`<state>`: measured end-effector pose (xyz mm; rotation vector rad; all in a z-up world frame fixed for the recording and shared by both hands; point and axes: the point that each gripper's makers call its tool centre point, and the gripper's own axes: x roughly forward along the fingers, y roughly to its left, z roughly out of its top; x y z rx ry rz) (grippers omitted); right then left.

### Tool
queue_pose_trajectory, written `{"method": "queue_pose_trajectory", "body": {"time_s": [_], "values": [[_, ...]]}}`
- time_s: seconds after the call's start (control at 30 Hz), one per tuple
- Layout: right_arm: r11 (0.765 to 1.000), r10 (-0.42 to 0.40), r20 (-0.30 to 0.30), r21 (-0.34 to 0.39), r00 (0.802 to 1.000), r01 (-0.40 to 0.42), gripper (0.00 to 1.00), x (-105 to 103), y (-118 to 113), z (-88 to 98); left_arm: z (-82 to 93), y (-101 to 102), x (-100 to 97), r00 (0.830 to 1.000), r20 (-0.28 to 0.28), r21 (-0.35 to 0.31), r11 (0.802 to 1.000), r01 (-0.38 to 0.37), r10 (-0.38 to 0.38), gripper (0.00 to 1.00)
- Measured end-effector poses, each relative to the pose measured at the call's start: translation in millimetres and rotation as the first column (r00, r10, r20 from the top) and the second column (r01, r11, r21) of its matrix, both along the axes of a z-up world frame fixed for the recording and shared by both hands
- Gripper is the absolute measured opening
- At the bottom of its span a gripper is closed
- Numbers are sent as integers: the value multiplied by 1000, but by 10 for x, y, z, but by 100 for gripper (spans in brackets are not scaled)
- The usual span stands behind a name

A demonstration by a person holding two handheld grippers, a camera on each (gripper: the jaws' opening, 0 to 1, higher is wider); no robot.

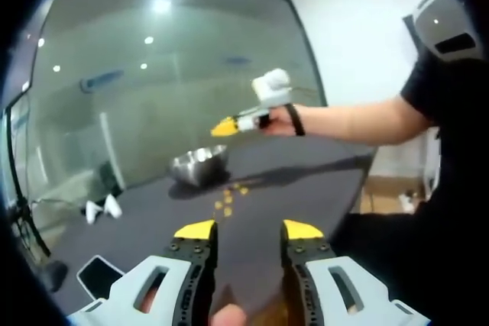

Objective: Pick up the QQ candy scattered on the table and place it into the stainless steel bowl on the table

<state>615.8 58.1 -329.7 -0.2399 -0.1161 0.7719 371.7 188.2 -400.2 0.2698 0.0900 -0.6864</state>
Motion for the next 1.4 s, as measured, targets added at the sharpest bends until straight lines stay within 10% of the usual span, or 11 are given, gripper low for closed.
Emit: {"method": "queue_pose_trajectory", "body": {"time_s": [0.4,0.77,1.4], "values": [[989,97,-53,113,994,-90,18,-730,-291,-295,-132,143,64,997,-39,-4,998,-62,62,34],[996,60,-133,68,989,-51,18,-918,-557,-776,-186,294,103,992,-65,-19,993,-114,112,34],[963,252,-260,-32,932,-269,20,-1207,-12,-1163,-336,355,116,984,-114,-6,990,-141,139,33]]}}
